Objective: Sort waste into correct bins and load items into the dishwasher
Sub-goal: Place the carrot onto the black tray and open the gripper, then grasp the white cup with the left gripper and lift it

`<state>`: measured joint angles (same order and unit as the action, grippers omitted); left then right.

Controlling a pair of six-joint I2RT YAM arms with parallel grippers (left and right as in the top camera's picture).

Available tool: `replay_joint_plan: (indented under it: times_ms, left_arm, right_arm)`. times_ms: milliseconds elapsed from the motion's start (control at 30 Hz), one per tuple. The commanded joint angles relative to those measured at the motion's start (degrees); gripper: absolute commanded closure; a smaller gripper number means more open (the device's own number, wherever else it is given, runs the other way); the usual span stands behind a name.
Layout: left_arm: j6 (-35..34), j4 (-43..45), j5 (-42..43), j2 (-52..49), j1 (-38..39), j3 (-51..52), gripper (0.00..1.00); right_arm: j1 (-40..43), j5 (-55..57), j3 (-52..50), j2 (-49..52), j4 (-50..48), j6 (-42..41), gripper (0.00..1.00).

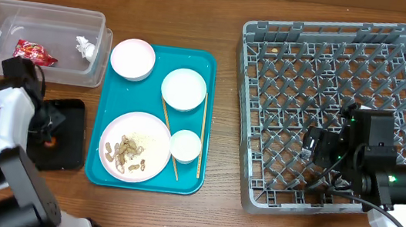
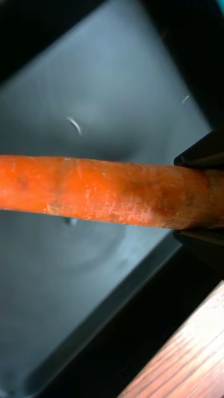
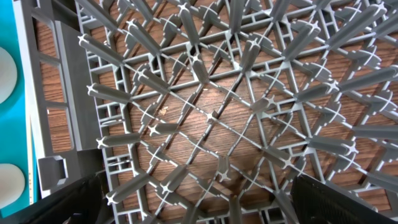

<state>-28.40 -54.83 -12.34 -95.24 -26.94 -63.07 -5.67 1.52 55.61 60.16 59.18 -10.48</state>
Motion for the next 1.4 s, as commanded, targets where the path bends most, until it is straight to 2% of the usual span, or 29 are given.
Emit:
replay_joint_plan:
  times_ms: [0, 67, 100, 133, 167, 233, 300, 433, 600, 833, 900, 933, 1167, 1367]
  left_arm:
    - [-1.3, 2.4, -1.0, -4.6, -3.8, 0.2, 0.96]
    - [-1.3, 3.8, -1.0, -5.2, -5.7, 0.2, 0.96]
    - [-1.2, 4.4, -1.0, -5.2, -6.5, 0.2, 0.92]
    - [-1.2, 4.9, -0.9, -5.2, -7.4, -0.2, 0.76]
    - [-1.2, 5.2, -0.1, -5.2, -8.1, -0.7, 0.53]
    - [-1.2, 5.2, 2.1, -5.2, -8.7, -1.4, 0.37]
    - [-0.5, 5.2, 5.6, -5.2, -8.5, -1.7, 0.28]
    - [4.6, 3.6, 12.7, -4.2, -5.4, -3.1, 0.26]
    - [7.8, -0.5, 13.1, 0.8, 3.6, -7.3, 0.25]
    - [11.1, -3.3, 18.1, 4.2, 15.9, -8.0, 0.25]
    - [18.4, -3.0, 26.9, 4.2, 21.0, -8.0, 0.27]
    - [19.1, -2.9, 28.5, 4.2, 22.5, -8.0, 0.26]
    - [19.0, -1.5, 29.8, 3.3, 39.0, -8.0, 0.27]
    - [17.7, -2.3, 26.9, -0.1, 45.8, -7.9, 0.29]
  right_arm:
    - [-0.3, 0.3, 1.5, -0.5, -0.1, 0.0, 0.00]
    - [-0.3, 0.4, 1.5, -0.5, 0.2, 0.0, 0.00]
    - [-0.3, 0.4, 1.5, -0.4, 0.1, 0.0, 0.00]
    - [-0.2, 0.4, 1.4, -0.4, 0.0, 0.0, 0.00]
    - [-0.2, 0.3, 1.4, -0.3, 0.0, 0.0, 0.00]
    - [-0.2, 0.3, 1.4, -0.3, 0.1, 0.0, 0.00]
    - [-0.2, 0.3, 1.4, -0.3, 0.2, 0.0, 0.00]
    - [-0.2, 0.3, 1.4, -0.3, 0.1, 0.0, 0.00]
    - [-0.2, 0.0, 1.4, -0.3, 0.2, 0.0, 0.00]
    - [-1.1, -18.3, 1.4, 1.1, -3.3, 0.0, 0.00]
    - [-2.9, -19.2, 1.4, 3.1, -3.8, 0.0, 0.00]
    - [-3.1, -19.2, 1.4, 3.8, -4.2, 0.0, 0.00]
    - [-3.2, -18.3, 1.4, 6.8, -5.1, 0.0, 0.00]
    - [-3.2, -16.6, 1.4, 6.8, -4.7, 0.0, 0.00]
